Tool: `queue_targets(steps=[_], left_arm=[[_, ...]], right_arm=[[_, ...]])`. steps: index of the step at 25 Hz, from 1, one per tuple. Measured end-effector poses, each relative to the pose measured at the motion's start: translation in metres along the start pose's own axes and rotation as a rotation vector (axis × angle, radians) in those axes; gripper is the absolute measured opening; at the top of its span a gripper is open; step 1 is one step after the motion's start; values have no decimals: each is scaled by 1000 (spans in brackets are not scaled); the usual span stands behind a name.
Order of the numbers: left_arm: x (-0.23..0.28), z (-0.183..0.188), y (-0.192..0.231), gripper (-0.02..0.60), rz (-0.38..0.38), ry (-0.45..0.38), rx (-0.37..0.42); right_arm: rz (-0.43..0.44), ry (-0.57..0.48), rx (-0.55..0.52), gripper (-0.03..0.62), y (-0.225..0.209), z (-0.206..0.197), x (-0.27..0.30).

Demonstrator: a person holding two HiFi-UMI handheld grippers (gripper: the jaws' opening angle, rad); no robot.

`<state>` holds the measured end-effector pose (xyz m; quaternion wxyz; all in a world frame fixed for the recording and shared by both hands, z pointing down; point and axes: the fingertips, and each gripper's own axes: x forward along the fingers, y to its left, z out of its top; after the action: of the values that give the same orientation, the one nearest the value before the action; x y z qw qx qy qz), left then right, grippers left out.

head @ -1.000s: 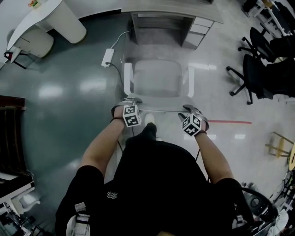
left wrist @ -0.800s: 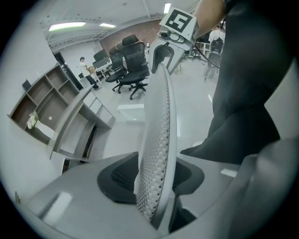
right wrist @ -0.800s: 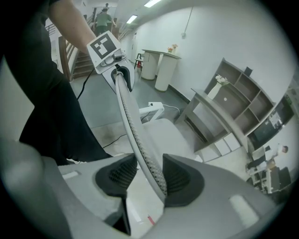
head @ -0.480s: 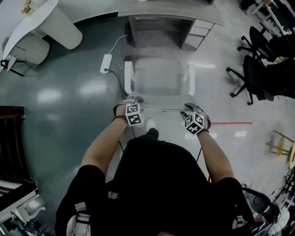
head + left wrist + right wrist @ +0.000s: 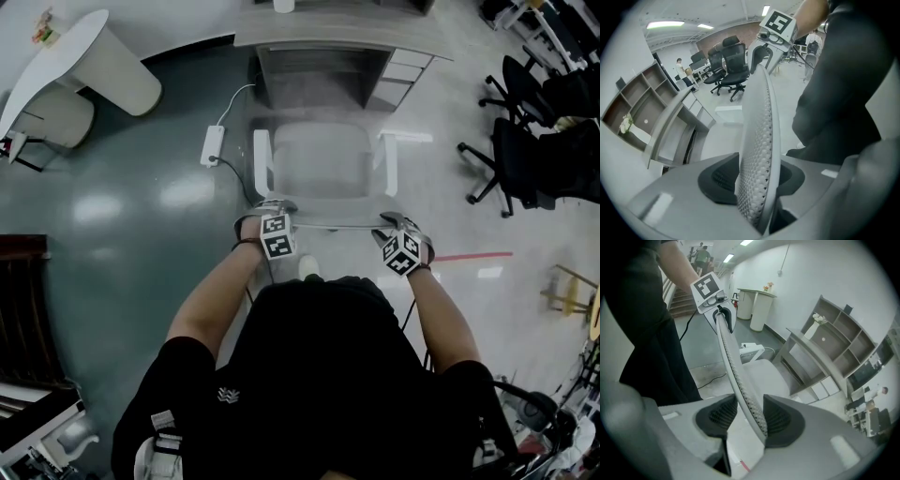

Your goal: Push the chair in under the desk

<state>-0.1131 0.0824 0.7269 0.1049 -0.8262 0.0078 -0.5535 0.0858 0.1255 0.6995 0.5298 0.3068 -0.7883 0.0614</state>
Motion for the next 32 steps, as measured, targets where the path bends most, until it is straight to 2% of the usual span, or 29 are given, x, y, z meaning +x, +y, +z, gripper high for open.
queue_targets(steps=[4,9,11,13,17,19,23,32], left_arm=[[6,-1,27,164,12,2,6],[14,4,56,164,-8,10,-3],[17,6,73,164,20,12,14],[23,8,90,131,38,24,40],[32,12,114,117,-75,54,25],[35,17,124,117,-89,36,16],[42,20,153,120,-49,29,10],[57,16,215,121,-41,63,-10]], right_arm=[[-13,3,4,175,-24,7,12],[-12,18,15,176,-54,11,21],[-27,17,27,176,-71,12,26],[-34,19,43,183,-90,15,32],[50,29,16,181,-123,22,44],[60,31,5,180,-137,22,47],[39,19,5,181,-165,28,56],[31,-3,-16,181,-221,45,83]])
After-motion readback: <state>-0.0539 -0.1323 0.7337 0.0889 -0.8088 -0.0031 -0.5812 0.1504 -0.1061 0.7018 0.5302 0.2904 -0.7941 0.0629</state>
